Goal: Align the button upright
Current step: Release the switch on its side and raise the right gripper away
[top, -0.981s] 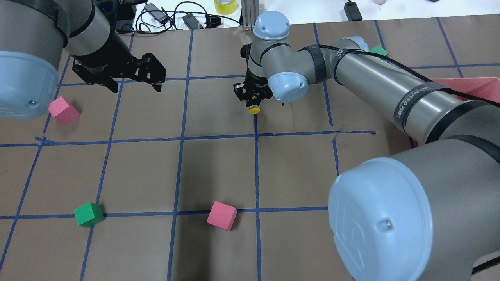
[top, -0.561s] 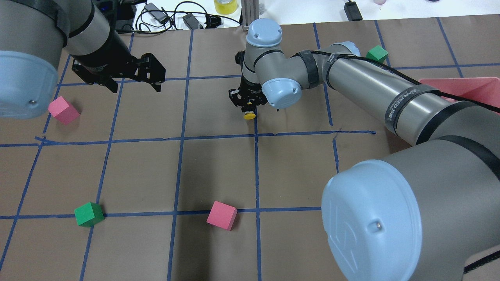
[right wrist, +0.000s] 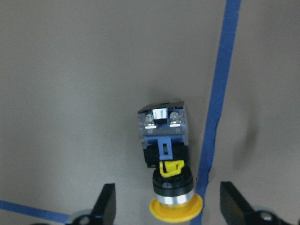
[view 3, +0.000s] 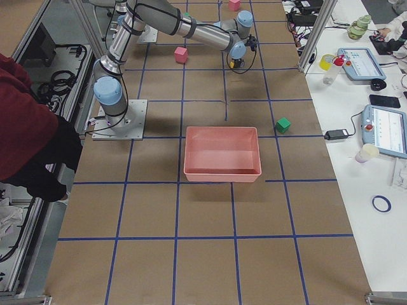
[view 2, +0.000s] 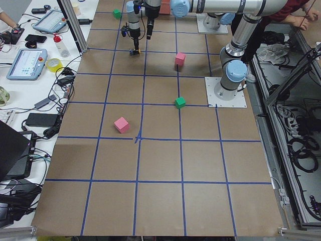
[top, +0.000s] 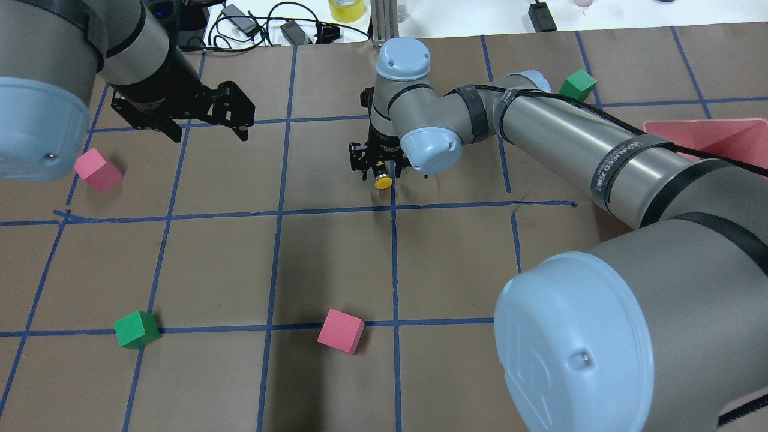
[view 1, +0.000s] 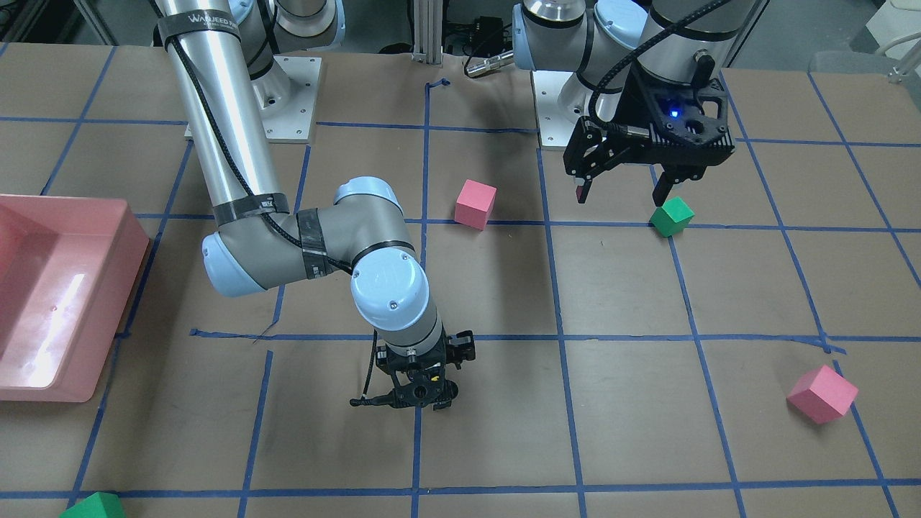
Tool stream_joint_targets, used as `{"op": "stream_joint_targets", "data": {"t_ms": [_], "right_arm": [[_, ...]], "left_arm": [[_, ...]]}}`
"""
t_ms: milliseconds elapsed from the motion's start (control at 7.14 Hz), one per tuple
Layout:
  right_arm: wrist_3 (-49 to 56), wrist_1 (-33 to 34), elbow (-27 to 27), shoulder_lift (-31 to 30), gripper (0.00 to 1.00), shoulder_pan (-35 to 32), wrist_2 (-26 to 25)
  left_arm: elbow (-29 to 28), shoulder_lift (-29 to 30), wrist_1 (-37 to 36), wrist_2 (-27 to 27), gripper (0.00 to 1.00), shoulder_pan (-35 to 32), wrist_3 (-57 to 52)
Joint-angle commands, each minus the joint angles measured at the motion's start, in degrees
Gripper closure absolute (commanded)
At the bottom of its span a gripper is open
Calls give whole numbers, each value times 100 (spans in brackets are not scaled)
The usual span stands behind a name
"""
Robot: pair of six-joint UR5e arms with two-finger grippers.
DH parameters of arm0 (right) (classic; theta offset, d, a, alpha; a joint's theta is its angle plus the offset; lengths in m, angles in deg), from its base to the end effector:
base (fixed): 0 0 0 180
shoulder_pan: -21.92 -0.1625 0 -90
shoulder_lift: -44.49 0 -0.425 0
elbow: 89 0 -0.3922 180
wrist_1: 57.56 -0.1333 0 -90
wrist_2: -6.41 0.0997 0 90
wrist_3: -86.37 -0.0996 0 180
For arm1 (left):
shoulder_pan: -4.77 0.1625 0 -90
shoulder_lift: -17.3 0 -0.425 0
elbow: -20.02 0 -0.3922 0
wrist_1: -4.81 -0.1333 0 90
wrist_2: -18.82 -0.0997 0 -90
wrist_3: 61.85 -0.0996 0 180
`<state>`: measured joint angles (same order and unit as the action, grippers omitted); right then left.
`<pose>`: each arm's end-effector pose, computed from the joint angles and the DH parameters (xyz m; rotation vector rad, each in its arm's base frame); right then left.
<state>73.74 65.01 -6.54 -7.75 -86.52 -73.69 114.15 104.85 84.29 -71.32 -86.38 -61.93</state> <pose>0.3650 -0.6191 0.2071 -0.1555 2.9601 0.0102 -0.1428 -0.4849 0.4925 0.0333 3.1311 -0.2421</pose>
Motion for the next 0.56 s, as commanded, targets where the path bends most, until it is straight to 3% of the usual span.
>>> {"op": "stream_joint_targets", "data": {"t_ms": [0,140,280,420], "right_arm": [[-205,-258,34,-652,0,25,-31],[56,-721,104,-1048,0,138,-493],[372,-969,139,-1304,0,305,-1316],[375,-1529,139,-1585,0,559,-1394]], "left_arm": [[-26,7,6,14,0,0,0],[-52,16,-3,14,0,0,-9],[-61,77,-29,5,0,-9,-17],[-79,86,-125,-56,0,0,0]]}}
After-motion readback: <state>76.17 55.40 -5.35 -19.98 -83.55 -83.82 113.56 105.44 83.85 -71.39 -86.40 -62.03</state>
